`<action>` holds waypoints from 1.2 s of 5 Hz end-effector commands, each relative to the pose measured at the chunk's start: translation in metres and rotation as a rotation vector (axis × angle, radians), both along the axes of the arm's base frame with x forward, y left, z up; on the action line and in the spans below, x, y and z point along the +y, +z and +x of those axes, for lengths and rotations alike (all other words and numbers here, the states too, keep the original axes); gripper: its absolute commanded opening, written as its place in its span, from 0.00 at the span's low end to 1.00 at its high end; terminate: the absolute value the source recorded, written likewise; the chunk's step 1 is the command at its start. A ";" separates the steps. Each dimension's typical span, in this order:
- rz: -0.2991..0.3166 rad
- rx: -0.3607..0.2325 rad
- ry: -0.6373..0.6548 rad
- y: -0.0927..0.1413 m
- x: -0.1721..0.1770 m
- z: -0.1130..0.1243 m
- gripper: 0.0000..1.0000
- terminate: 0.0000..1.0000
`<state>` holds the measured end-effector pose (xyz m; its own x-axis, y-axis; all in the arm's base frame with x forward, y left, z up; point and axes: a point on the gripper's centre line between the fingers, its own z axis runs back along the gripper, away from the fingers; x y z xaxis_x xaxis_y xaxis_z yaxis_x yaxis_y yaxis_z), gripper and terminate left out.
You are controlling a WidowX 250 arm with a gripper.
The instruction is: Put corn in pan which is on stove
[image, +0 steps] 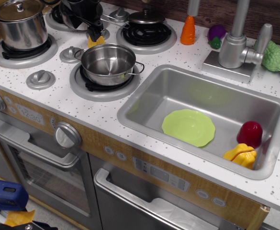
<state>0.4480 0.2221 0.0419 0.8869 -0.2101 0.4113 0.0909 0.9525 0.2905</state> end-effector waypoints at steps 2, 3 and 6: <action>-0.011 -0.026 -0.030 -0.001 0.006 0.008 1.00 0.00; -0.035 -0.049 -0.060 -0.004 0.009 0.017 1.00 0.00; -0.058 -0.036 -0.001 0.018 -0.003 0.009 0.00 0.00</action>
